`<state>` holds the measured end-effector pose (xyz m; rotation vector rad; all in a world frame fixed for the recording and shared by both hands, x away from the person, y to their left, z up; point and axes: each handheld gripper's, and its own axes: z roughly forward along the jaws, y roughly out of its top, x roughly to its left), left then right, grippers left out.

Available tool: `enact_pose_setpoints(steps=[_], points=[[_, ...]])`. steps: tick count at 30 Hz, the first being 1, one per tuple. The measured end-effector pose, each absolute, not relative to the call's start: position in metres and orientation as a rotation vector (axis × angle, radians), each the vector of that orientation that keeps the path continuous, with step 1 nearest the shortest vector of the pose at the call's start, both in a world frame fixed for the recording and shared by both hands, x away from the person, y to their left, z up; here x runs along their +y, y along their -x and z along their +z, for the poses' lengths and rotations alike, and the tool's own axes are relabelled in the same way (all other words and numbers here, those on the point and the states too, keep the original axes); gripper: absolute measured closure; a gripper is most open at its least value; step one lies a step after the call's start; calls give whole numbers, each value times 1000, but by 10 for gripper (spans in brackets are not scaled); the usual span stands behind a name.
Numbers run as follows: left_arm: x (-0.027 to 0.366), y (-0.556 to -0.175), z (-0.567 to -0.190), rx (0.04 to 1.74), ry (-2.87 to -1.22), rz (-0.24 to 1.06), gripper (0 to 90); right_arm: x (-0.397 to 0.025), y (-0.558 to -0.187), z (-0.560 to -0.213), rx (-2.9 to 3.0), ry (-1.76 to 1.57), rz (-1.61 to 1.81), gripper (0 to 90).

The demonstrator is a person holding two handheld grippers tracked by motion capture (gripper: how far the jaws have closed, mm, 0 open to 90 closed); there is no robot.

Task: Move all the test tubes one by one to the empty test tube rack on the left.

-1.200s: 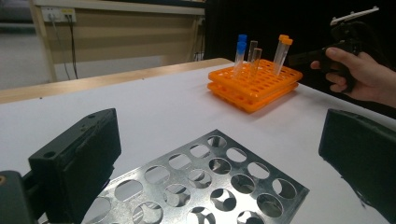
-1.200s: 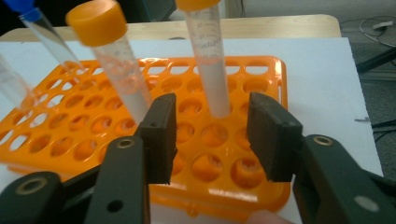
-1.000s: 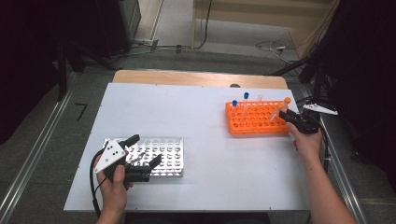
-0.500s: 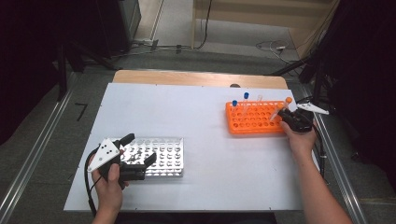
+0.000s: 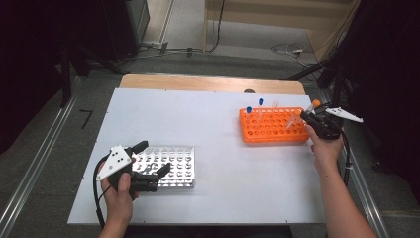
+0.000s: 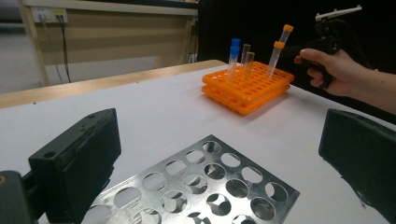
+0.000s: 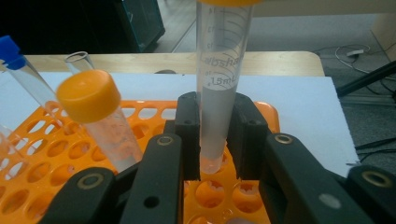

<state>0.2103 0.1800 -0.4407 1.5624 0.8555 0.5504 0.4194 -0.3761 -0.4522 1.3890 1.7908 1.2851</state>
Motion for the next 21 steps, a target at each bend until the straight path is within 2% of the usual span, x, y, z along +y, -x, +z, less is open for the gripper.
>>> enact_pose_setpoints(steps=[21], points=[[153, -240, -415, 815, -1571, 525, 0, -352, -355, -429, 1951, -1259, 1281, 730]])
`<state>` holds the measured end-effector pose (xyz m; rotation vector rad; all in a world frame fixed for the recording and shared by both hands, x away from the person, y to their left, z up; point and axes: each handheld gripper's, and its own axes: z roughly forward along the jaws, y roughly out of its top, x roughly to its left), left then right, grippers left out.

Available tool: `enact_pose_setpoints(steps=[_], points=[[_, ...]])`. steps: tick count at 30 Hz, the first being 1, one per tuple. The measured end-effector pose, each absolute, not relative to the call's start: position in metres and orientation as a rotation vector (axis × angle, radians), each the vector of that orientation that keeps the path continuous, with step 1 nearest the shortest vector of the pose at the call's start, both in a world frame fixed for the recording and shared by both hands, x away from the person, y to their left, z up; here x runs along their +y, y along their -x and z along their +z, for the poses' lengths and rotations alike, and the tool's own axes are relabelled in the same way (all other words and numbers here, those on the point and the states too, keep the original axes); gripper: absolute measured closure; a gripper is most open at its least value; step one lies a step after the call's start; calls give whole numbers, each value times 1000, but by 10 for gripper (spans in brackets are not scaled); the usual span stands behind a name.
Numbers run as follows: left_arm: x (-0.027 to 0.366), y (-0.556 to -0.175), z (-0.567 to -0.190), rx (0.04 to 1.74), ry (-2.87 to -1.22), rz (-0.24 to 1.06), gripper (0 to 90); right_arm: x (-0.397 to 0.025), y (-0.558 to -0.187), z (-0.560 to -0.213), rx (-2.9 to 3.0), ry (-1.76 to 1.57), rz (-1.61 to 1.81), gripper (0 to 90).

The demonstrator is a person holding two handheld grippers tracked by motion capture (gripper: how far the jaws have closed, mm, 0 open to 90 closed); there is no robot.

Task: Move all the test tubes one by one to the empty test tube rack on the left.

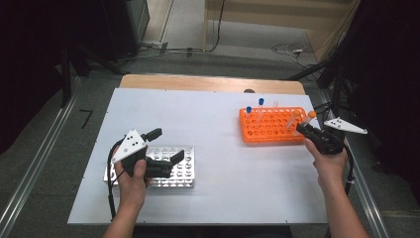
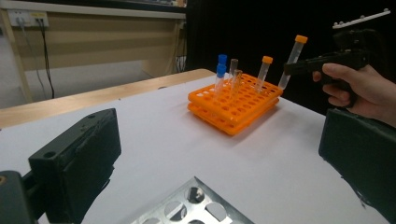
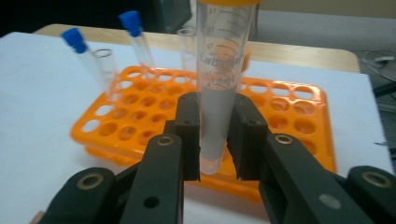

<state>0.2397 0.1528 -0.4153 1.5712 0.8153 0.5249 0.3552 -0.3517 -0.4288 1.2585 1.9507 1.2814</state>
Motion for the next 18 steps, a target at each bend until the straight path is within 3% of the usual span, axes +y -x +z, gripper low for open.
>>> enact_pose_setpoints(steps=[18], points=[[124, -247, -422, 811, -1627, 464, 0, -292, -321, -430, 2179, -1049, 1413, 730]])
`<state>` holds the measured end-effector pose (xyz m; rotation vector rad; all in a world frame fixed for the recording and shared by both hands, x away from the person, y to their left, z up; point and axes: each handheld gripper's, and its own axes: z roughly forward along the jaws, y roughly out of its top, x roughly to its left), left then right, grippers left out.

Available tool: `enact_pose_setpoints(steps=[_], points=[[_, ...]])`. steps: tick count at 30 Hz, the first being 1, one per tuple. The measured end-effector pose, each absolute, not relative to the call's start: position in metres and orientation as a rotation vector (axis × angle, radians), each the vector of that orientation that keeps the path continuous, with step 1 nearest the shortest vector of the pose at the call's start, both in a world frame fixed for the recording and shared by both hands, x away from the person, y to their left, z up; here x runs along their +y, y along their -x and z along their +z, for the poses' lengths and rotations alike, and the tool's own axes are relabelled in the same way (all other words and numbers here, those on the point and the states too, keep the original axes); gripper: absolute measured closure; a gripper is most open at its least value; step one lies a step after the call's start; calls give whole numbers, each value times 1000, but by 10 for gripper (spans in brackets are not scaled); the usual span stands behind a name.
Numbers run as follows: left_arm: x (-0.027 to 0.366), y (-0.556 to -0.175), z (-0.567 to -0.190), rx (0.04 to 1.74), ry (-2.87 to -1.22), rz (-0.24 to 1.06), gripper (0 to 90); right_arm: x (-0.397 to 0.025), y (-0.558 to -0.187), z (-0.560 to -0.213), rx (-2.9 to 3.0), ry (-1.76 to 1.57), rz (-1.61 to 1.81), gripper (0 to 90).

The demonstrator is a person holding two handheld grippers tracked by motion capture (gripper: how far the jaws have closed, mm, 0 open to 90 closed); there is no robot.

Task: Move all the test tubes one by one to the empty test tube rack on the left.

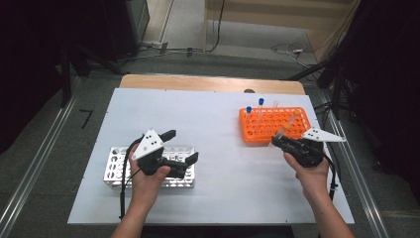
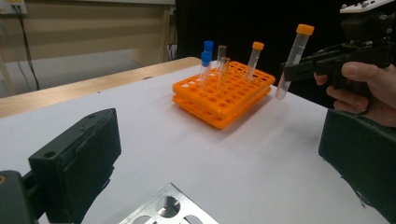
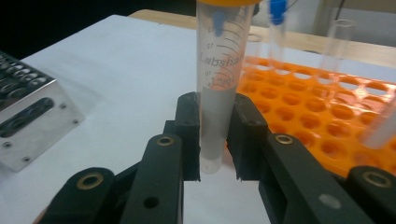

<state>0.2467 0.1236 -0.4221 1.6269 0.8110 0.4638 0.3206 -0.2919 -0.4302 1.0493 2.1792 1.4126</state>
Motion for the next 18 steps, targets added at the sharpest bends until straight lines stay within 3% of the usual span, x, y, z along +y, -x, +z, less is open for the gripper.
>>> enact_pose_setpoints(steps=[8, 18], points=[[115, -247, -422, 828, -1639, 442, 37, -263, -310, -430, 2257, -964, 1445, 730], [101, -247, -421, 858, -1657, 397, 219, -230, -297, -434, 2345, -871, 1481, 730]])
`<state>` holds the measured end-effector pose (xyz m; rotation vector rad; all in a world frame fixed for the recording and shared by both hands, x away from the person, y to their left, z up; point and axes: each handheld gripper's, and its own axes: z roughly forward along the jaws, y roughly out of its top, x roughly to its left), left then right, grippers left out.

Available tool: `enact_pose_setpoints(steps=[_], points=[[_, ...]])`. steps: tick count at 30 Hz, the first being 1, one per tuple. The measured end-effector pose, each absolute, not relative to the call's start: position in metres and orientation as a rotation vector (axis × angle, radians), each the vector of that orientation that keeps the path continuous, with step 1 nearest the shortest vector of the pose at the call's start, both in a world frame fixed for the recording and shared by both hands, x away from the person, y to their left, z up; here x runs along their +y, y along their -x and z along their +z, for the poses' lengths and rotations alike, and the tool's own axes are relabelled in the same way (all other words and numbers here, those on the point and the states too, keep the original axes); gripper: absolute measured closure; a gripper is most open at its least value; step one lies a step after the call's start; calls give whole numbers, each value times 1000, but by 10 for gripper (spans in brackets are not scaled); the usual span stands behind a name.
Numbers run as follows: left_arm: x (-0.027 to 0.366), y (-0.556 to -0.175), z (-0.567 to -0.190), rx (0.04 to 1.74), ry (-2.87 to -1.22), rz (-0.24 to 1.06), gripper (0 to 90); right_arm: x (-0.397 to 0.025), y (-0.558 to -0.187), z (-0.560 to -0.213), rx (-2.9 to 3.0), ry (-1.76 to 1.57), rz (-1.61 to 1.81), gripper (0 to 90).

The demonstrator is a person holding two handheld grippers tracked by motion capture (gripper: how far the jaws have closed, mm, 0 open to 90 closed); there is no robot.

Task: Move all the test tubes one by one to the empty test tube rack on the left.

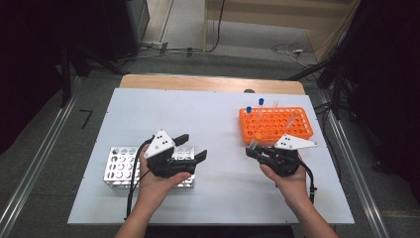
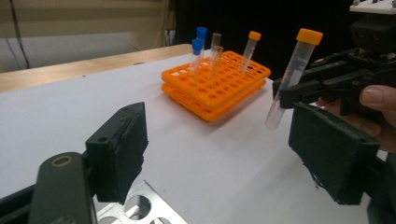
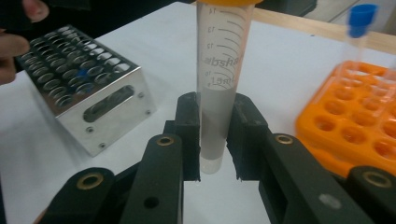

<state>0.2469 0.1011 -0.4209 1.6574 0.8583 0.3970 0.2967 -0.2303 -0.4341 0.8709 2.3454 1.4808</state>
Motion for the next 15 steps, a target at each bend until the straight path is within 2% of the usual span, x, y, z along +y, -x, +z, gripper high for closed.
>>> enact_pose_setpoints(steps=[15], points=[[73, -243, -423, 742, -1717, 291, 390, -187, -279, -439, 2470, -738, 1489, 730]])
